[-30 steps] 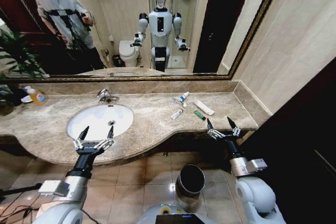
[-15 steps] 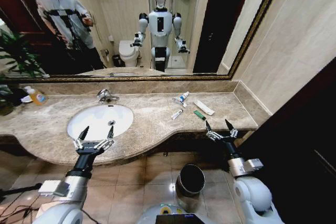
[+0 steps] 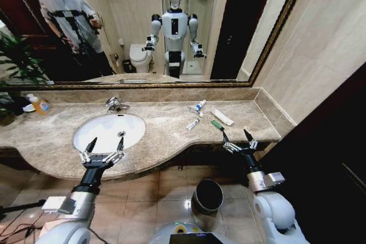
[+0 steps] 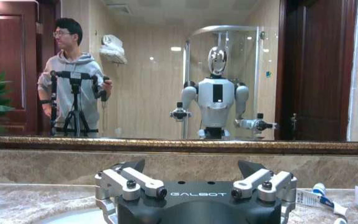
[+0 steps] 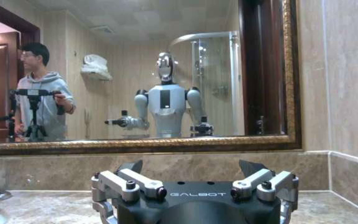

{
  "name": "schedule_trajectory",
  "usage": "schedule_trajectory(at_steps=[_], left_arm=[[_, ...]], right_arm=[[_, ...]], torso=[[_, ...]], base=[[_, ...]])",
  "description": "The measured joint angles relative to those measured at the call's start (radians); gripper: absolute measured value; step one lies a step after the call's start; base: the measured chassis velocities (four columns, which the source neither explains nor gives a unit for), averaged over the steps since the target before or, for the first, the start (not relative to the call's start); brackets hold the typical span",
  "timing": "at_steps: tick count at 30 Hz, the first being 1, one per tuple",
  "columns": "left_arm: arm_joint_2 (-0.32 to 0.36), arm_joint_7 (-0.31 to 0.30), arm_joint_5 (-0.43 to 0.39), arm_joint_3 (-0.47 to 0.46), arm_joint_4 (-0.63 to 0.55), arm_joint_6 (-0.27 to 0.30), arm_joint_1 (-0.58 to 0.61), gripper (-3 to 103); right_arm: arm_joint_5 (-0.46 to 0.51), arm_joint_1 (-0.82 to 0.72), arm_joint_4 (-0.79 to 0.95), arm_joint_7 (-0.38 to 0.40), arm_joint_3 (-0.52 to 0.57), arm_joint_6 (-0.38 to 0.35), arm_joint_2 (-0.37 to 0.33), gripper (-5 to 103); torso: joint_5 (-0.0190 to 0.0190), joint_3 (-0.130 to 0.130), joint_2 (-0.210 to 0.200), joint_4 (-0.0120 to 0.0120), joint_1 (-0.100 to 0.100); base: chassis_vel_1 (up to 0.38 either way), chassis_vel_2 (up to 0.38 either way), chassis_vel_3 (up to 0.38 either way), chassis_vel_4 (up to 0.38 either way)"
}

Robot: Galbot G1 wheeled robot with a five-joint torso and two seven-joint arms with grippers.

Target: Pick up the trash from the sink and place it in the trash bin.

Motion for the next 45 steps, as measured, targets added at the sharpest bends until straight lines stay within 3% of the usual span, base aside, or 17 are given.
schedule_trajectory(at_steps=[25, 45], left_arm=[[0.000, 0.000, 0.000, 0.000, 0.000, 0.000, 0.000, 100], [0.000, 0.000, 0.000, 0.000, 0.000, 0.000, 0.000, 100]], right_arm=[[-0.015, 0.069, -0.040, -0.014, -0.033, -0.054, -0.018, 100], [0.030, 0.129, -0.097, -0.026, -0.018, -0.086, -0.106, 100]], torso=[[0.0000, 0.000, 0.000, 0.0000, 0.000], [-0.0001, 0.000, 0.000, 0.0000, 0.000]], base=[[0.000, 0.000, 0.000, 0.000], [0.000, 0.000, 0.000, 0.000]])
